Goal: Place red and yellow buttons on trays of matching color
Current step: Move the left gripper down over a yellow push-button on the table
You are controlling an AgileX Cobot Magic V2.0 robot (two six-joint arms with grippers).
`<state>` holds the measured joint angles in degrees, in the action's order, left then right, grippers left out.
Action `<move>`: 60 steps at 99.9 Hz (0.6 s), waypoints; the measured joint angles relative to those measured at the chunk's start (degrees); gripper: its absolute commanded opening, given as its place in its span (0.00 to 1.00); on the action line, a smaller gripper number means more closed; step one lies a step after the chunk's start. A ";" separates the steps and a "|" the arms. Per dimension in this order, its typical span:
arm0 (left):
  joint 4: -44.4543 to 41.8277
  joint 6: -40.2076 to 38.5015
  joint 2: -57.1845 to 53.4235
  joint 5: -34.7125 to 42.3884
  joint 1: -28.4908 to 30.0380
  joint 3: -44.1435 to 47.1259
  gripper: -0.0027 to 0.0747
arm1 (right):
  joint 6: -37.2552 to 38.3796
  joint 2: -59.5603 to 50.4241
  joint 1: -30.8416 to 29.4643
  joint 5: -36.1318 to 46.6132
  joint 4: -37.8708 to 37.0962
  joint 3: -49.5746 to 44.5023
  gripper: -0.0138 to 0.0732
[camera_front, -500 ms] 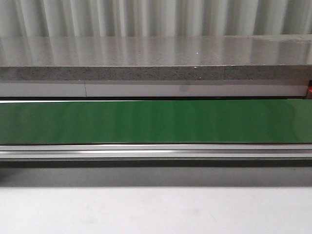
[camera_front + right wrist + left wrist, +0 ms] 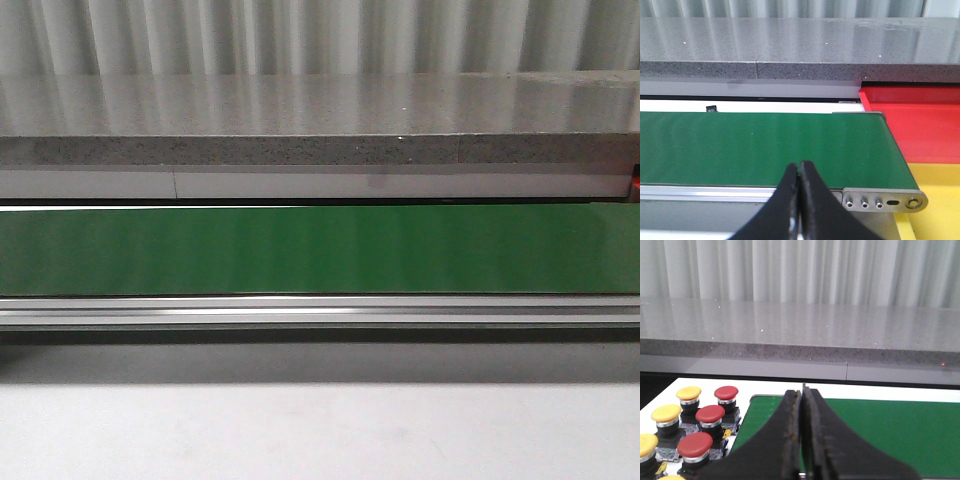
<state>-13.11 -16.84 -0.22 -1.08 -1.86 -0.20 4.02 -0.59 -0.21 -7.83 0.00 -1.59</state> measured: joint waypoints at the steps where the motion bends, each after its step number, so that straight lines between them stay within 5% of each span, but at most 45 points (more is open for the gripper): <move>1: 0.00 0.00 0.00 0.12 0.00 0.00 0.01 | 0.00 0.00 0.00 0.00 0.00 0.00 0.08; 28: 4.75 0.00 2.99 -10.06 0.00 -12.00 0.01 | 0.00 0.00 0.00 0.00 0.00 0.00 0.08; 60: 5.41 0.00 21.99 -50.92 0.00 -38.57 0.01 | 0.00 0.00 0.00 0.00 0.00 0.00 0.08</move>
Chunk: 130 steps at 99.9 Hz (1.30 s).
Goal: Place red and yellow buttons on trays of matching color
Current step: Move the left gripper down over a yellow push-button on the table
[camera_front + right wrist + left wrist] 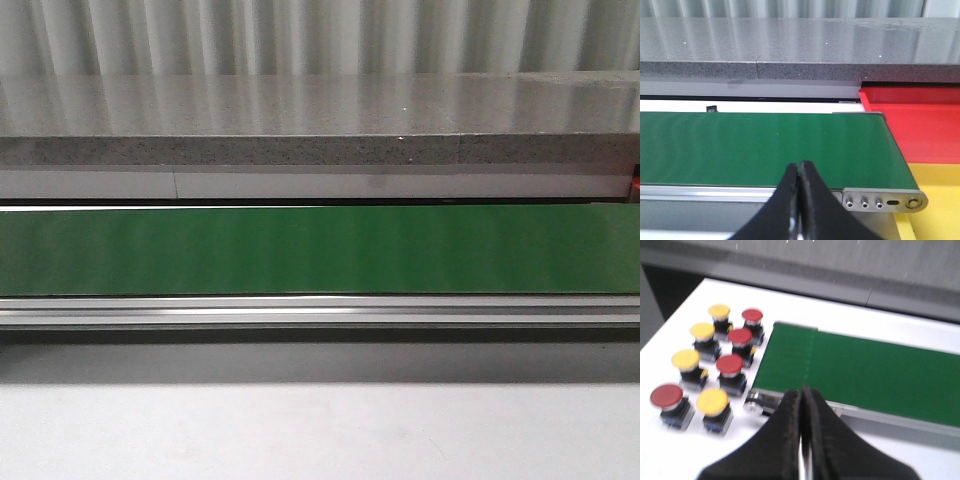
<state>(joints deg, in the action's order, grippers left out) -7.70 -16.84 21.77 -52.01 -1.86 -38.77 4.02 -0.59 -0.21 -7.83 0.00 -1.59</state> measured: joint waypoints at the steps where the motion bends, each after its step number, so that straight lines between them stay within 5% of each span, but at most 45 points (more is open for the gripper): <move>1: 0.00 0.00 0.76 -0.70 0.00 -0.38 0.01 | 0.00 0.00 0.00 0.00 0.00 0.00 0.08; 16: 0.00 0.00 6.21 -8.72 0.00 -5.14 0.01 | 0.00 0.00 0.00 0.00 0.00 0.00 0.08; 45: -0.10 0.00 8.39 -10.16 0.00 -5.77 0.05 | 0.00 0.00 0.00 0.00 0.00 0.00 0.08; 78: 0.11 -0.13 8.42 -10.62 0.00 -3.55 0.72 | 0.00 0.00 0.00 0.00 0.00 0.00 0.08; 88: 0.35 -1.78 8.42 -10.99 0.00 -3.07 0.85 | 0.00 0.00 0.00 0.00 0.00 0.00 0.08; 130: -8.45 -17.10 11.26 -8.96 0.00 -2.95 0.85 | 0.00 0.00 0.00 0.09 0.00 0.00 0.08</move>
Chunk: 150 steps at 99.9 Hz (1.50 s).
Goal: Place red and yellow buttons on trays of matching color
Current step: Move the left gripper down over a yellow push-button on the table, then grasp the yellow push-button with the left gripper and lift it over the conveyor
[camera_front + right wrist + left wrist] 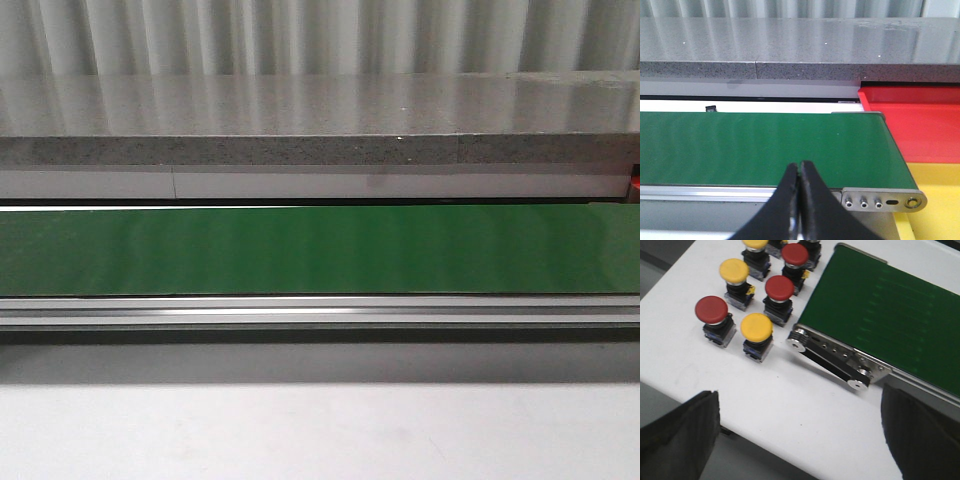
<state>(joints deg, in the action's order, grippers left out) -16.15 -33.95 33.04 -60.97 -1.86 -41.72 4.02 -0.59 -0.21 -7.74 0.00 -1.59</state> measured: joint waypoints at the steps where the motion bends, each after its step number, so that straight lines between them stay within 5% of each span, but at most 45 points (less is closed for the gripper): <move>1: -0.45 -0.32 0.19 0.11 0.00 0.00 0.85 | 0.00 0.00 0.00 0.00 0.00 0.00 0.08; 32: -4.24 -9.71 13.34 5.78 1.32 0.00 0.85 | 0.00 0.00 0.00 0.00 0.00 0.00 0.08; 79: -1.56 -11.54 31.54 17.70 17.70 0.00 0.85 | 0.00 0.00 0.00 0.00 0.00 0.00 0.08; 150: -0.57 -11.54 46.86 28.32 18.85 0.00 0.85 | 0.00 0.00 0.00 0.00 0.00 0.00 0.08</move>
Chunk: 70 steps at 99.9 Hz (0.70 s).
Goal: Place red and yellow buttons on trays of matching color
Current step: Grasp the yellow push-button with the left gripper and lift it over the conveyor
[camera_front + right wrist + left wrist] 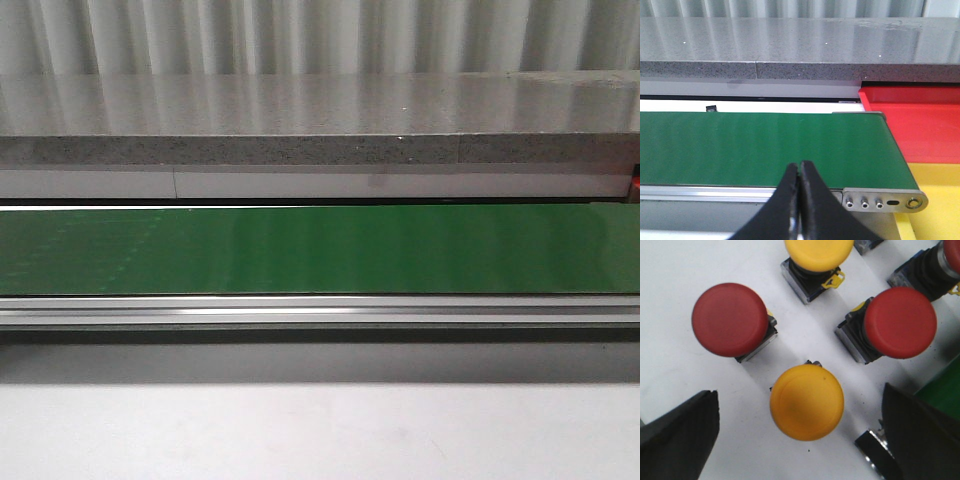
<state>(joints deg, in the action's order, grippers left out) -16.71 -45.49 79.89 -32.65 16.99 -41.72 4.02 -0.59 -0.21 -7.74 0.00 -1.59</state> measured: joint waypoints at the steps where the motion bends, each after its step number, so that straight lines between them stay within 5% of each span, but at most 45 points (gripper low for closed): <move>1: 0.00 0.00 0.17 0.03 0.05 0.00 0.85 | 0.00 0.00 0.00 0.00 0.00 0.00 0.08; 70: 0.04 0.00 4.28 2.68 1.55 0.00 0.84 | 0.00 0.00 0.00 0.00 0.00 0.00 0.08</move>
<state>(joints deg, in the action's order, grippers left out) -16.67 -45.49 84.17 -29.97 18.54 -41.72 4.02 -0.59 -0.21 -7.74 0.00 -1.59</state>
